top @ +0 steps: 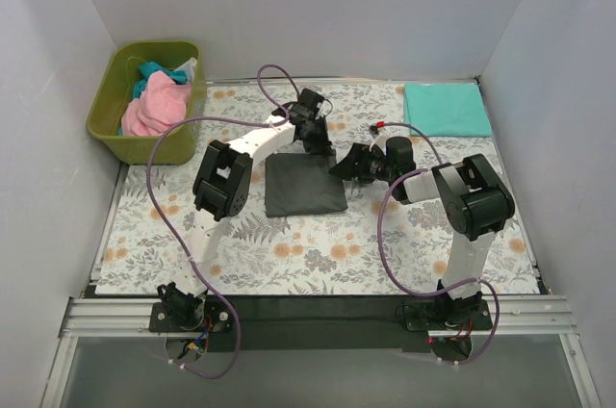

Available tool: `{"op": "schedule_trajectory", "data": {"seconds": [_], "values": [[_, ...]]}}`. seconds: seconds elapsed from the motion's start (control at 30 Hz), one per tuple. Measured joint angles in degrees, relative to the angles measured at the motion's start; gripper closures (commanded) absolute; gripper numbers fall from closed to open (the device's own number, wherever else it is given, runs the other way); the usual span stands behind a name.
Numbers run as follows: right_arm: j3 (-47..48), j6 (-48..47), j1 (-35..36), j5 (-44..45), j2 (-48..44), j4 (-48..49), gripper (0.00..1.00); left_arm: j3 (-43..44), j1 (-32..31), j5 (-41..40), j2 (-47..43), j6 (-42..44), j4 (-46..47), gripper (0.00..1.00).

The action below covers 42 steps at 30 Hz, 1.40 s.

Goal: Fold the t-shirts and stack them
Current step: Fold the tshirt, then neatly place the folded tshirt to the corner

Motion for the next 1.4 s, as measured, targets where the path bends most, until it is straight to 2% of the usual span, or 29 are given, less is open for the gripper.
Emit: {"op": "schedule_trajectory", "data": {"seconds": [0.47, 0.6, 1.0, 1.07, 1.1, 1.2, 1.27, 1.3, 1.4], "values": [[3.1, 3.9, 2.1, 2.1, 6.9, 9.3, 0.40, -4.9, 4.8, 12.0, -0.1, -8.6, 8.4, 1.00], [3.1, 4.3, 2.3, 2.3, 7.7, 10.3, 0.50, -5.7, 5.2, 13.6, -0.4, -9.8, 9.9, 1.00], [5.5, 5.6, 3.3, 3.4, 10.0, 11.0, 0.51, -9.5, 7.0, 17.0, -2.6, -14.3, 14.3, 1.00], [5.8, 5.5, 3.5, 3.6, 10.3, 11.0, 0.58, -10.3, 7.2, 17.5, -2.9, -15.1, 15.5, 1.00], [6.1, 5.4, 3.6, 3.8, 10.5, 10.9, 0.70, -10.9, 7.4, 17.8, -3.1, -15.5, 15.9, 1.00], [6.4, 5.0, 3.8, 4.8, 11.1, 9.5, 0.91, -12.5, 7.7, 18.3, -3.6, -16.4, 16.5, 1.00], [6.4, 4.4, 3.8, 5.3, 11.2, 8.8, 0.97, -13.2, 8.0, 18.5, -3.6, -16.8, 16.8, 0.88], [6.6, 4.2, 3.8, 5.4, 11.2, 8.5, 0.99, -13.4, 8.2, 18.5, -3.6, -16.8, 16.9, 0.75], [7.8, 2.4, 3.9, 5.8, 11.1, 6.4, 0.99, -13.4, 8.6, 18.4, -3.7, -16.4, 17.2, 0.61]]}}
